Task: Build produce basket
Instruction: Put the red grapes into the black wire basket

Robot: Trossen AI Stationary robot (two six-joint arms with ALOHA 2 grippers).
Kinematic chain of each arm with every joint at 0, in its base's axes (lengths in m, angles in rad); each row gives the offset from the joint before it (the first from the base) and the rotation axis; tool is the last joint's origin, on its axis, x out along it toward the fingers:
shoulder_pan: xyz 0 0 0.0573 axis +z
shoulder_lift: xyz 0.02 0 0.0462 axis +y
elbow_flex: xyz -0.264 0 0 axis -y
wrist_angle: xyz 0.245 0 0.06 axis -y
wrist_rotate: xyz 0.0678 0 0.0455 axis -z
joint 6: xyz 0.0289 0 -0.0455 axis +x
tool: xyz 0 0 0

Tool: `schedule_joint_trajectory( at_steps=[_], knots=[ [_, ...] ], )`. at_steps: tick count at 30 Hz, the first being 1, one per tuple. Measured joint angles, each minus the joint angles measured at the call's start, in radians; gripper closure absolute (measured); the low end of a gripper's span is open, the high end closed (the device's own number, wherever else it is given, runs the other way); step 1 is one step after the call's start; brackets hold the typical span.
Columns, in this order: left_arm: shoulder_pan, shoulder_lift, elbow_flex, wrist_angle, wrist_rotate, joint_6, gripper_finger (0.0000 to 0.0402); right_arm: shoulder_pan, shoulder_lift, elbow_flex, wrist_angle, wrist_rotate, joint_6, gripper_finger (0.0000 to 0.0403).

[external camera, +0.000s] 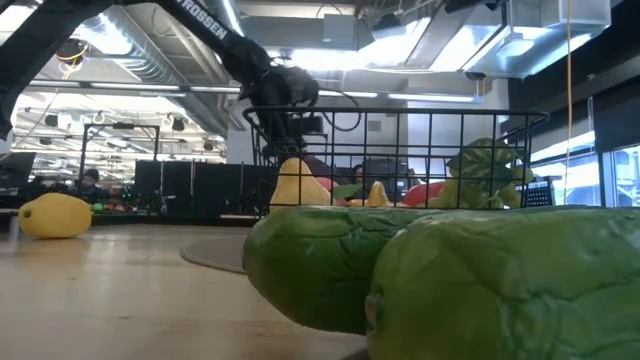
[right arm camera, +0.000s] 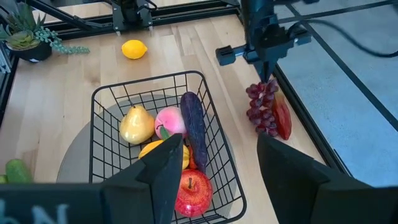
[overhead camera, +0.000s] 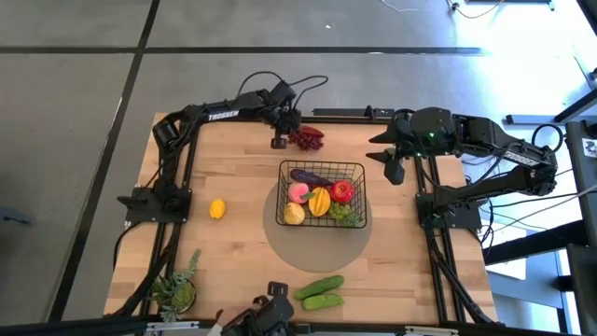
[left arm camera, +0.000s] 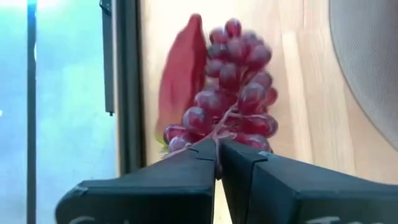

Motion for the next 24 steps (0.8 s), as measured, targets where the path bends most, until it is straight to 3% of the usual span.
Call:
schedule_joint_trajectory(
  at_steps=[16, 24],
  knots=[
    [-0.011, 0.000, 0.393, -0.292, -0.003, 0.000, 0.0401, 0.000, 0.000, 0.000, -0.001, 0.000, -0.006, 0.0204],
    [-0.077, 0.000, 0.610, -0.472, -0.016, -0.004, 0.0401, 0.000, 0.000, 0.000, -0.002, 0.000, -0.007, 0.0204]
  ],
)
